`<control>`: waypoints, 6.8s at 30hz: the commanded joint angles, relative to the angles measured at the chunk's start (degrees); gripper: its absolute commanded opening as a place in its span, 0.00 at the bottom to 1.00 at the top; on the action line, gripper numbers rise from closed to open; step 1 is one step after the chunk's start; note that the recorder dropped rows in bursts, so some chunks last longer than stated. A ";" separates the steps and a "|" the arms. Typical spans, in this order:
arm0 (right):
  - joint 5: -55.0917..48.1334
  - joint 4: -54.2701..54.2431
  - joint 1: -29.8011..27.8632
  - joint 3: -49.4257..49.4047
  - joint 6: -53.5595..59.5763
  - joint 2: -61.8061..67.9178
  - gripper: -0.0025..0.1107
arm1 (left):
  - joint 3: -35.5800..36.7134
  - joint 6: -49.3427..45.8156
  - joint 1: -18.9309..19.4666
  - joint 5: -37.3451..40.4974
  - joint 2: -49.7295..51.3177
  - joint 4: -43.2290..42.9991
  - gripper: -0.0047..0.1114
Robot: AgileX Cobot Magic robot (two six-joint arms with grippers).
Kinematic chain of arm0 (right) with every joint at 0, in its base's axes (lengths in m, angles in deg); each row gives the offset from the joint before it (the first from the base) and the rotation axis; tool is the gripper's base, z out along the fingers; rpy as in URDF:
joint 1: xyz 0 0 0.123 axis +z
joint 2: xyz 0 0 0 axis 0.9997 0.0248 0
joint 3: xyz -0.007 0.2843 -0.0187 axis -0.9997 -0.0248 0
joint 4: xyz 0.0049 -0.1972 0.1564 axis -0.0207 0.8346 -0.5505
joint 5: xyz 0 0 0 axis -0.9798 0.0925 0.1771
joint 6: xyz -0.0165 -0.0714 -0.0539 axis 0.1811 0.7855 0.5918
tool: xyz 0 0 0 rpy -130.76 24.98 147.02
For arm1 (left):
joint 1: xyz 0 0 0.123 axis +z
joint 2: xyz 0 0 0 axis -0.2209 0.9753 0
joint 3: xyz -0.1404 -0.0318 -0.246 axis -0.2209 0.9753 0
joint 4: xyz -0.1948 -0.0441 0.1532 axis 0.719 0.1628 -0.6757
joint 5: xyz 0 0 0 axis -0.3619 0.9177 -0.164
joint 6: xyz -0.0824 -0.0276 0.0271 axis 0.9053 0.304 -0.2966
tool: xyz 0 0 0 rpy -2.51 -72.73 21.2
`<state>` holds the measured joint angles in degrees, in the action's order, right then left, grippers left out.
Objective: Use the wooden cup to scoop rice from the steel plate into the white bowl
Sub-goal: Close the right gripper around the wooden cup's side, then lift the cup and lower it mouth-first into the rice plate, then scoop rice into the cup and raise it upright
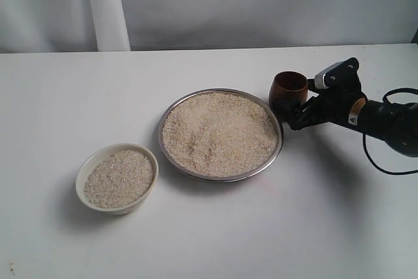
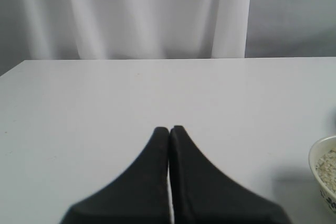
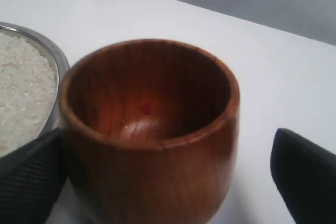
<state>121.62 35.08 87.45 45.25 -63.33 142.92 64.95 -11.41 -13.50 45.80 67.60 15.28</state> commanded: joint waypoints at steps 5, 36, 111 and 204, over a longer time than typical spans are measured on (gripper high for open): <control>0.10 1.49 -0.10 2.34 -2.73 1.54 0.85 | 0.09 0.22 -0.15 -0.33 -0.14 -0.02 0.04; 1.62 -2.30 0.76 2.69 -0.34 2.99 0.85 | 0.09 0.22 -0.15 -0.33 -0.14 -0.02 0.04; -101.14 -2.37 39.91 22.03 46.24 -20.20 0.02 | 0.09 0.22 -0.15 -0.33 -0.14 -0.02 0.04; -61.09 -53.93 27.20 11.04 58.29 -9.88 0.02 | 0.09 0.22 -0.15 -0.33 -0.14 -0.02 0.04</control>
<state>57.91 -15.84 115.24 58.09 -6.42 134.16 64.95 -11.41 -13.50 45.80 67.60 15.28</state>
